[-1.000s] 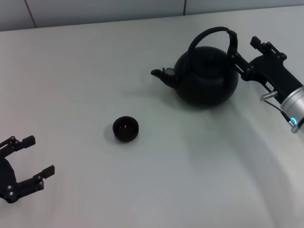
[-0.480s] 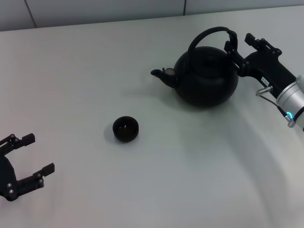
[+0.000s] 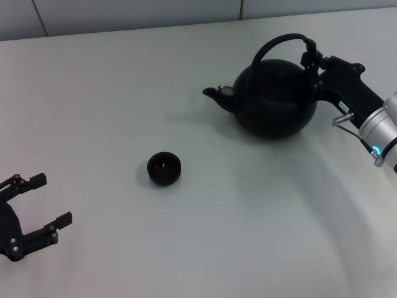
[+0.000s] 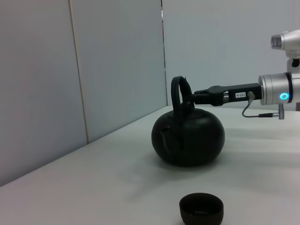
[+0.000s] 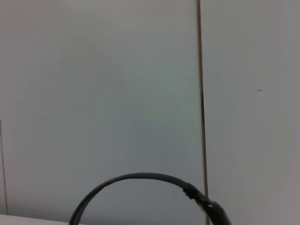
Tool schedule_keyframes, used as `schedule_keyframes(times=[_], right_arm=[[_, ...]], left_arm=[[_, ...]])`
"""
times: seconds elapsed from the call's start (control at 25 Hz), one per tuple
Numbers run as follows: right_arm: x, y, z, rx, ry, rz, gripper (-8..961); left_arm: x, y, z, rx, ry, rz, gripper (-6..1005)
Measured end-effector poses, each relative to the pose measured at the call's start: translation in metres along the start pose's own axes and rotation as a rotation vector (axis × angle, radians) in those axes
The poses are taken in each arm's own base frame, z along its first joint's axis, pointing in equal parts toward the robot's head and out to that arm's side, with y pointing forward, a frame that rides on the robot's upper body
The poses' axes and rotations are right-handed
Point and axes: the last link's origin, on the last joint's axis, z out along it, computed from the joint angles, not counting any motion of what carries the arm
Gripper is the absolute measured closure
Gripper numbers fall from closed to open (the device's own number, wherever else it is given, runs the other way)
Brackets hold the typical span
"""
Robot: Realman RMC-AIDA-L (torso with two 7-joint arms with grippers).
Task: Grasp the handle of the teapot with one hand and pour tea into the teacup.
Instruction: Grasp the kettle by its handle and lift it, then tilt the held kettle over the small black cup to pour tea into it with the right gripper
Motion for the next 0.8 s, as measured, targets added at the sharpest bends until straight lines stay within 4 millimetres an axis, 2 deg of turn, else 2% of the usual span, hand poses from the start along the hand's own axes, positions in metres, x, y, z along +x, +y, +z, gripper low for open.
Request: schedule_keyframes(times=[0.28, 0.52, 0.6, 0.8], right_arm=[[-0.001, 0.001, -0.001, -0.008, -0.007, 0.009, 870], [-0.015, -0.004, 0.007, -0.026, -0.055, 0.040, 871], [-0.025, -0.003, 0.016, -0.069, -0.071, 0.038, 871], [-0.032, -0.001, 0.026, -0.097, -0.070, 0.026, 871]], left_arm=[[0.000, 0.000, 0.001, -0.001, 0.001, 0.001, 188], [0.001, 0.000, 0.003, -0.005, 0.005, 0.000, 189], [0.001, 0.000, 0.004, -0.006, 0.006, -0.001, 188], [0.001, 0.000, 0.004, -0.006, 0.007, -0.001, 188]])
